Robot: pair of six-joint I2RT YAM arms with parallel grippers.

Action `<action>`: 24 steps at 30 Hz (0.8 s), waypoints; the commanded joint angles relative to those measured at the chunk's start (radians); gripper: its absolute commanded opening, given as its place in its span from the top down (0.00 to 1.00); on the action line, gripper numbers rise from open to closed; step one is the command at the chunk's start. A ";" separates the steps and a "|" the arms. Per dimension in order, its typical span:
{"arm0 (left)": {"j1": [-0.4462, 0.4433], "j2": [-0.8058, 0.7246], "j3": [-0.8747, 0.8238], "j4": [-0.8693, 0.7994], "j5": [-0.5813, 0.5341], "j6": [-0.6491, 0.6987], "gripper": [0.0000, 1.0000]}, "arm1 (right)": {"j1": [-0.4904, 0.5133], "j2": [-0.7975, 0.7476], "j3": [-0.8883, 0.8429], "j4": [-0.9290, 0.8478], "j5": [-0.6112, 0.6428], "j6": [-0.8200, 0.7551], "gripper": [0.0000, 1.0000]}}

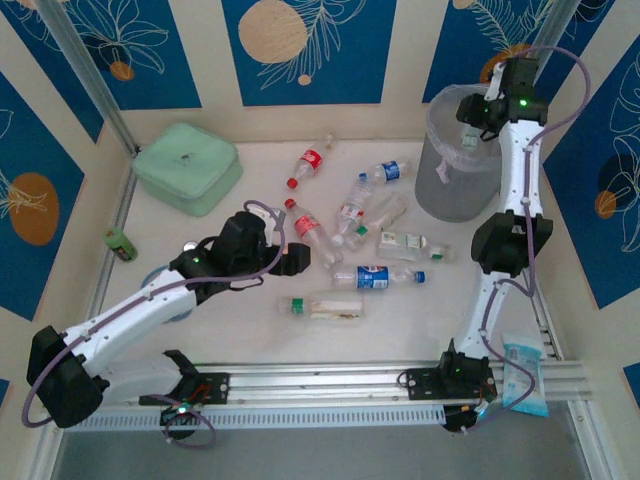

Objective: Put the plastic bottles in the bin

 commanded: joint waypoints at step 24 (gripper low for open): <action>0.001 0.033 -0.001 -0.021 0.045 0.002 0.09 | -0.042 -0.009 0.079 -0.249 -0.100 0.013 0.10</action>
